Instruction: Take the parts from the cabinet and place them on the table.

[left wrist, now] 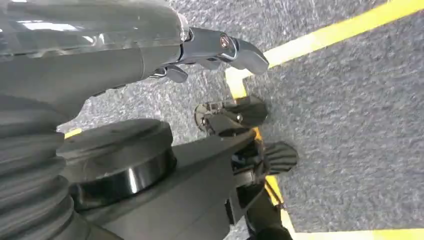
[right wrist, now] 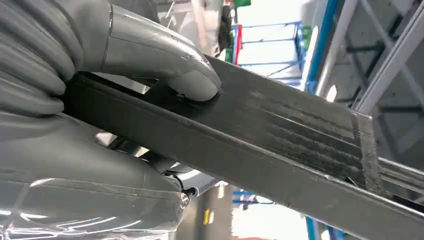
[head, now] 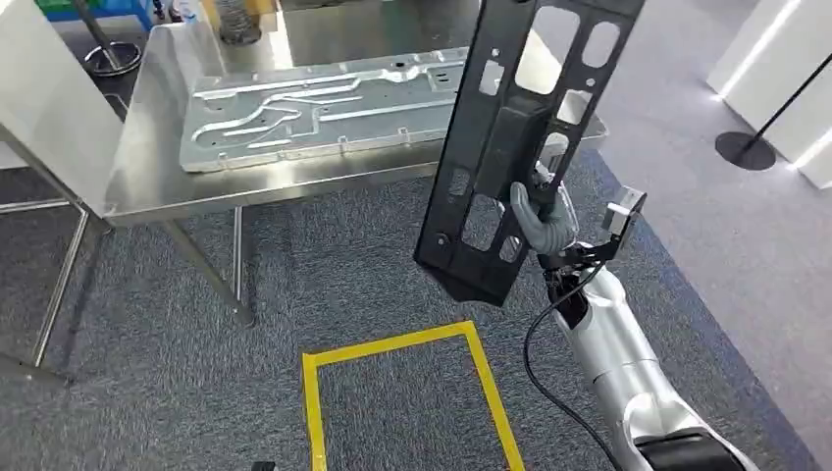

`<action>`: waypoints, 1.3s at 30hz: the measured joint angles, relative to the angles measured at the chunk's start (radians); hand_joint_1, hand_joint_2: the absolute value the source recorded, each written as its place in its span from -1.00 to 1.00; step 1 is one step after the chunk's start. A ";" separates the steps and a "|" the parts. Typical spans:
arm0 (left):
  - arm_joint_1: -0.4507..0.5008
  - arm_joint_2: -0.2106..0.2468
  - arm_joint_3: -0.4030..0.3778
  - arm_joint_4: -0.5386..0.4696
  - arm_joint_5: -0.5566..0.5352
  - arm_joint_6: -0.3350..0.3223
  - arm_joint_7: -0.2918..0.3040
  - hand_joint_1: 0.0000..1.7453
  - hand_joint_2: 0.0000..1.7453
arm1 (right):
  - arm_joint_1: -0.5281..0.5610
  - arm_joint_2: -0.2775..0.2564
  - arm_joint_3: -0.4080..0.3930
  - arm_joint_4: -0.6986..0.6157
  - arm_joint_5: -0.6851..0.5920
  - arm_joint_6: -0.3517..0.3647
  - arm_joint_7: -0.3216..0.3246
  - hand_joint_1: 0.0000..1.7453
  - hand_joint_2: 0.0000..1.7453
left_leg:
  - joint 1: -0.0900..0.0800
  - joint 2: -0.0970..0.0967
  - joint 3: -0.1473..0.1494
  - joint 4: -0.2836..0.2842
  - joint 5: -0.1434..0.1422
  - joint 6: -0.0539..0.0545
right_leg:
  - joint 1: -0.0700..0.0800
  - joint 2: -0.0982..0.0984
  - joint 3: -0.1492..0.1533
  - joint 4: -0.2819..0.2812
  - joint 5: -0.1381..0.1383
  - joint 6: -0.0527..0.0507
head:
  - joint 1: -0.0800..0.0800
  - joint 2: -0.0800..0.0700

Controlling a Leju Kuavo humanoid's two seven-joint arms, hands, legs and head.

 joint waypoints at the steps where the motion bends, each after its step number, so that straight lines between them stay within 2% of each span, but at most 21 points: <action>1: 0.000 0.000 0.000 0.000 0.000 0.000 0.000 -1.00 1.00 | 0.000 0.000 0.000 0.000 -0.001 0.000 0.000 1.00 1.00 | 0.000 0.000 0.002 0.002 0.001 -0.005 | -0.001 0.000 0.005 -0.001 -0.005 -0.008 | 0.000 0.000; 3: -0.001 0.000 -0.001 0.000 0.000 0.000 -0.001 -1.00 1.00 | -0.003 -0.002 0.000 -0.003 -0.001 0.000 -0.001 1.00 1.00 | 0.003 0.002 -0.013 0.049 -0.011 -0.016 | -0.006 0.001 0.033 -0.007 -0.012 -0.022 | 0.000 0.000; 6: -0.001 -0.001 -0.001 0.000 0.000 0.000 0.000 -1.00 1.00 | -0.005 -0.002 0.000 -0.003 -0.001 0.000 -0.002 1.00 1.00 | 0.005 0.002 -0.153 0.279 -0.080 -0.024 | -0.002 0.001 0.058 -0.007 -0.035 -0.031 | 0.000 0.000; 7: 0.000 -0.001 -0.001 0.000 0.000 0.000 0.000 -1.00 1.00 | -0.001 -0.002 0.000 -0.003 -0.001 0.000 -0.001 1.00 1.00 | 0.004 0.002 -0.195 0.332 -0.109 -0.025 | 0.000 0.002 0.068 -0.007 -0.044 -0.032 | 0.000 0.000; 8: 0.001 -0.001 -0.001 0.000 0.000 0.000 0.000 -1.00 1.00 | 0.002 -0.002 0.000 -0.003 -0.001 0.000 -0.001 1.00 1.00 | 0.004 0.002 -0.218 0.337 -0.112 -0.021 | 0.002 0.003 0.081 -0.007 -0.054 -0.032 | 0.000 0.000; 10: 0.003 -0.001 -0.001 0.000 0.000 0.000 0.000 -1.00 1.00 | 0.003 -0.002 0.000 -0.004 -0.001 0.001 0.000 1.00 1.00 | 0.000 0.002 -0.196 0.225 -0.038 -0.005 | 0.006 0.006 0.109 -0.007 -0.073 -0.033 | 0.000 0.000; 12: 0.003 0.000 -0.001 0.000 0.001 0.000 0.000 -1.00 1.00 | 0.003 -0.002 0.000 -0.006 -0.001 0.001 0.002 1.00 1.00 | -0.015 0.003 -0.141 0.040 0.114 0.018 | 0.005 0.005 0.131 -0.011 -0.094 -0.031 | 0.000 0.000; 14: 0.003 0.002 -0.001 0.000 0.003 0.000 0.000 -1.00 1.00 | 0.004 0.000 0.000 -0.006 -0.002 0.002 0.003 1.00 1.00 | -0.024 0.000 -0.135 0.007 0.111 0.021 | 0.005 0.009 0.137 -0.012 -0.104 -0.020 | 0.000 0.000; 16: 0.005 0.002 -0.001 0.000 0.007 0.002 -0.001 -1.00 1.00 | 0.008 0.000 0.000 -0.008 -0.002 0.002 0.011 1.00 1.00 | -0.023 0.001 -0.128 -0.009 0.121 0.035 | 0.004 0.009 0.142 -0.004 -0.091 -0.008 | 0.000 0.000; 18: 0.005 0.000 -0.001 0.000 0.009 0.002 -0.003 -1.00 1.00 | 0.003 0.000 0.000 -0.009 -0.002 0.001 0.012 1.00 1.00 | -0.017 0.000 -0.095 -0.029 0.123 0.040 | 0.001 0.007 0.140 0.021 -0.103 -0.003 | 0.000 0.000; 21: -0.001 0.000 -0.001 0.000 0.010 0.002 -0.004 -1.00 1.00 | -0.002 0.001 0.000 -0.010 -0.003 0.002 0.012 1.00 1.00 | -0.016 0.001 -0.077 -0.030 0.103 0.045 | -0.007 0.007 0.014 0.222 -0.176 0.014 | 0.000 0.000; 23: 0.004 0.000 -0.001 0.000 0.010 0.002 -0.004 -1.00 1.00 | 0.007 0.000 0.000 -0.010 -0.003 0.002 0.013 1.00 1.00 | -0.015 -0.001 -0.063 -0.028 0.088 0.042 | -0.014 0.006 -0.054 0.293 -0.213 0.023 | 0.000 0.000; 25: 0.010 0.000 -0.001 0.000 0.009 0.002 -0.004 -1.00 1.00 | 0.009 0.000 0.000 -0.010 -0.003 0.001 0.013 1.00 1.00 | -0.011 -0.002 -0.039 -0.021 0.066 0.034 | -0.025 0.005 -0.043 0.200 -0.137 0.031 | 0.000 0.000; 27: 0.010 0.000 -0.001 0.000 0.008 0.000 -0.004 -1.00 1.00 | 0.008 0.000 0.000 -0.011 -0.003 0.000 0.013 1.00 1.00 | -0.006 -0.002 -0.017 -0.008 0.038 0.023 | -0.033 0.002 0.012 0.027 -0.003 0.043 | 0.000 0.000; 28: 0.009 0.000 -0.001 0.000 0.007 0.000 -0.004 -1.00 1.00 | 0.010 0.000 0.000 -0.010 -0.003 -0.003 0.013 1.00 1.00 | -0.007 -0.002 -0.008 0.000 0.028 0.016 | -0.027 -0.001 0.010 0.015 -0.008 0.038 | 0.000 0.000; 29: 0.008 0.001 -0.001 0.000 0.006 0.000 -0.004 -1.00 1.00 | 0.009 0.000 0.000 -0.010 -0.002 -0.005 0.015 1.00 1.00 | -0.007 -0.002 -0.014 0.000 0.021 0.008 | -0.023 -0.004 0.012 0.015 -0.030 0.018 | 0.000 0.000; 30: 0.009 0.000 -0.002 0.000 0.005 -0.001 -0.003 -1.00 1.00 | 0.012 0.000 0.000 -0.014 -0.002 -0.006 0.018 1.00 1.00 | -0.006 -0.001 -0.011 0.000 0.015 0.000 | -0.018 -0.001 0.011 0.014 -0.004 0.011 | 0.000 0.000; 33: 0.010 0.001 -0.002 0.000 0.006 -0.002 -0.004 -1.00 1.00 | 0.011 -0.001 0.000 -0.024 -0.002 -0.005 0.024 1.00 1.00 | -0.002 0.001 -0.012 0.026 0.002 -0.014 | -0.020 0.001 0.029 0.009 -0.019 -0.011 | 0.000 0.000; 35: 0.010 0.000 -0.002 0.000 0.010 -0.002 -0.006 -1.00 1.00 | -0.002 -0.002 0.000 -0.028 -0.005 -0.003 0.027 1.00 1.00 | 0.000 0.002 -0.073 0.146 -0.035 -0.020 | -0.017 0.001 0.041 0.009 -0.029 -0.022 | 0.000 0.000; 37: 0.012 0.000 -0.002 0.000 0.018 -0.001 -0.013 -1.00 1.00 | -0.007 -0.002 0.000 -0.028 -0.005 -0.003 0.032 1.00 1.00 | 0.001 0.002 -0.175 0.306 -0.095 -0.022 | -0.011 0.002 0.055 0.009 -0.043 -0.027 | 0.000 0.000; 39: 0.017 0.001 -0.002 0.000 0.020 -0.001 -0.021 -1.00 1.00 | -0.010 -0.005 0.000 -0.027 -0.006 -0.006 0.034 1.00 1.00 | -0.001 0.002 -0.219 0.330 -0.087 -0.012 | -0.003 0.004 0.075 0.009 -0.058 -0.030 | 0.000 0.000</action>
